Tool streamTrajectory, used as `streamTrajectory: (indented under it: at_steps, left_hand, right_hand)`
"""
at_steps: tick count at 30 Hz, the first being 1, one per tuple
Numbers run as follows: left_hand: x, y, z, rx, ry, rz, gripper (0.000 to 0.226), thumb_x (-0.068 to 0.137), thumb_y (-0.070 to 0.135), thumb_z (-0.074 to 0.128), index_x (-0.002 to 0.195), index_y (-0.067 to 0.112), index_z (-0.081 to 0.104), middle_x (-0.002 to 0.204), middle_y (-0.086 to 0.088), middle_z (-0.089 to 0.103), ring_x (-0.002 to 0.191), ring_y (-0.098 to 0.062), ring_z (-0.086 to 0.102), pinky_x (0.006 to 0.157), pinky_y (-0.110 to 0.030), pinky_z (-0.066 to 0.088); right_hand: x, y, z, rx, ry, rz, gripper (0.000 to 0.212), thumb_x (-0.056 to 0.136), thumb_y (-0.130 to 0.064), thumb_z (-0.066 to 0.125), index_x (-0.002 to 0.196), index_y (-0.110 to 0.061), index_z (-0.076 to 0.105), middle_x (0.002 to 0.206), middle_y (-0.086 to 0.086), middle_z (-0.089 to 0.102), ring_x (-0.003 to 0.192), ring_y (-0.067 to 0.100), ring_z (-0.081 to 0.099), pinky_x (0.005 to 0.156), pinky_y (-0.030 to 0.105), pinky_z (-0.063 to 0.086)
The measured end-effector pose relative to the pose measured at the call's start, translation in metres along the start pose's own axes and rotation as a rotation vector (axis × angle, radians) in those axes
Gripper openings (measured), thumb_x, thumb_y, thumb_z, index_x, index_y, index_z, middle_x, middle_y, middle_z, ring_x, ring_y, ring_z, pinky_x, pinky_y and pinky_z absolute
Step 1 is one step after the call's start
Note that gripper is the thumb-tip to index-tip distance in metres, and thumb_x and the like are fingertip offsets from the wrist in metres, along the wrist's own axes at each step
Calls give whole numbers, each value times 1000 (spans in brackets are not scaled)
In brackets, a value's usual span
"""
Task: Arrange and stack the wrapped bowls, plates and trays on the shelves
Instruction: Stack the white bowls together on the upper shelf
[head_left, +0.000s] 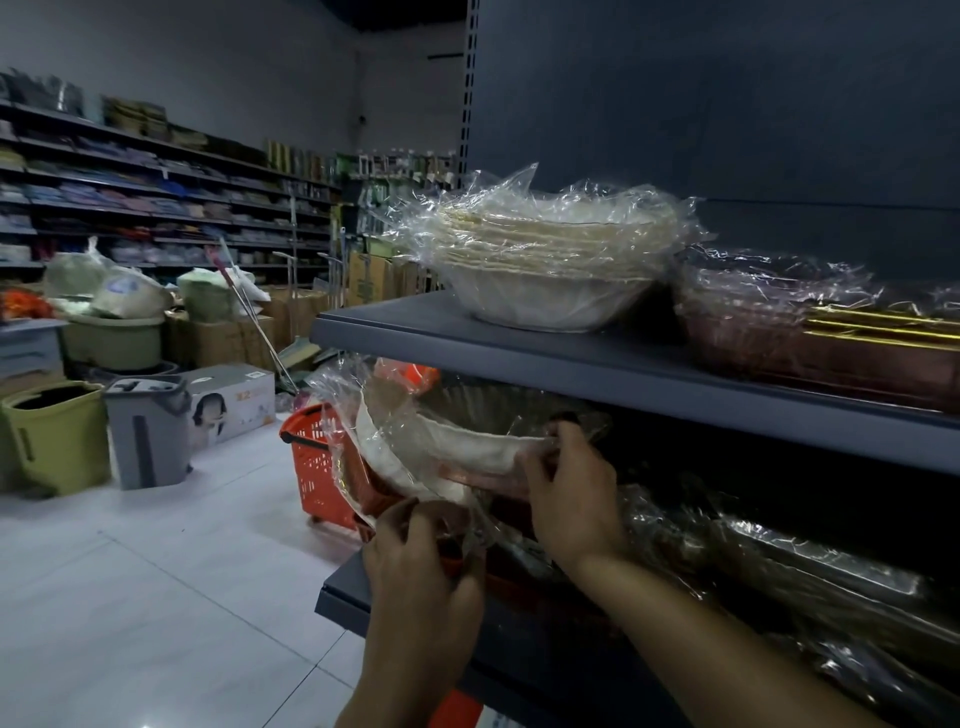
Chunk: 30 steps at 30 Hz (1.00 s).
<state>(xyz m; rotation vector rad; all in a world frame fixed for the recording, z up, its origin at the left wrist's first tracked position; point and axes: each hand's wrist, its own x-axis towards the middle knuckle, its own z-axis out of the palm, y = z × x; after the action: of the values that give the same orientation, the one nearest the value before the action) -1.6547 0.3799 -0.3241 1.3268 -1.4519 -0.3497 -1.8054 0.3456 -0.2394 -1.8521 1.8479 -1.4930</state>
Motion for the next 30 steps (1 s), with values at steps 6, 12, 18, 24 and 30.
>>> streamTrajectory:
  at_steps: [6, 12, 18, 24, 30]
  left_hand:
    - [-2, 2, -22, -196, 63, -22, 81, 82, 37, 84, 149, 31, 40, 136, 4, 51, 128, -21, 55, 107, -48, 50]
    - [-14, 2, -60, -318, 31, -43, 111, 74, 66, 82, 152, 71, 4, 166, 5, 38, 130, -22, 62, 105, -60, 54]
    - [-38, 20, -72, -230, -16, 233, 84, 81, 7, 86, 151, 32, 47, 125, 24, 67, 101, 9, 72, 78, -15, 61]
    - [-69, 38, -96, -211, 47, 262, 60, 76, -9, 88, 115, 33, 70, 115, 10, 73, 96, -3, 76, 78, -25, 65]
    - [-106, 65, -137, -226, 110, 267, 55, 78, -3, 89, 102, 44, 73, 114, 11, 71, 99, -13, 75, 83, -28, 65]
  right_hand:
    - [-45, -5, -26, 92, -25, -115, 17, 102, -26, 66, 106, -36, 52, 99, -11, 68, 92, 3, 64, 79, 30, 53]
    - [-90, 7, -65, 48, -52, -173, 31, 96, -21, 75, 101, -39, 51, 91, -14, 68, 88, 4, 65, 75, 22, 47]
    - [-128, 2, -105, 95, -80, -185, 29, 94, -26, 77, 101, -40, 53, 88, -13, 67, 84, 5, 64, 67, 14, 44]
    - [-162, 1, -137, 146, -110, -154, 28, 92, -32, 80, 105, -35, 55, 88, -8, 66, 82, 9, 65, 71, 25, 53]
    - [-192, -18, -162, 224, -153, -104, 45, 91, -33, 81, 117, -50, 49, 92, -12, 68, 83, 7, 68, 69, 18, 53]
